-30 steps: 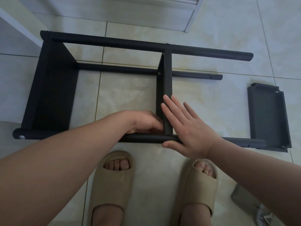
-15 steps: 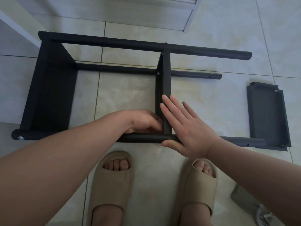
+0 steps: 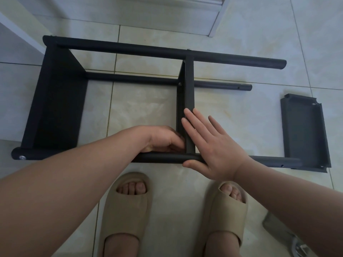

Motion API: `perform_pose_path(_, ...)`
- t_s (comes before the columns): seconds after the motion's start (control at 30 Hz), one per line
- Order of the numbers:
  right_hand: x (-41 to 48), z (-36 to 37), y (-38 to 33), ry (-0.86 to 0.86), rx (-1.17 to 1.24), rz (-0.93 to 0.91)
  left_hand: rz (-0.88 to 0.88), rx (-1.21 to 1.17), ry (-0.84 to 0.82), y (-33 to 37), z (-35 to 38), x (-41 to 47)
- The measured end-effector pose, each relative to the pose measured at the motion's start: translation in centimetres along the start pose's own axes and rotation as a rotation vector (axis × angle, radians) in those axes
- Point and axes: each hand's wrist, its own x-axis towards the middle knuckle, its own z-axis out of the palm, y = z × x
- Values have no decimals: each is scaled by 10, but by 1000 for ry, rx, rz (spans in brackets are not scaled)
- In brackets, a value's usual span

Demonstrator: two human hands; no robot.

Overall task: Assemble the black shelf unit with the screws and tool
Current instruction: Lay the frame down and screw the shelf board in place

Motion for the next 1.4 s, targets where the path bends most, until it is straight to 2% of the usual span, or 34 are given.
perform_pose_path(0.63,-1,-1,0,39,-117,-5,23,135,62,1,3,-2)
perform_pose_path(1.4,-1,1,-2,30,-42,11,38,6,-21,-5,-5,8)
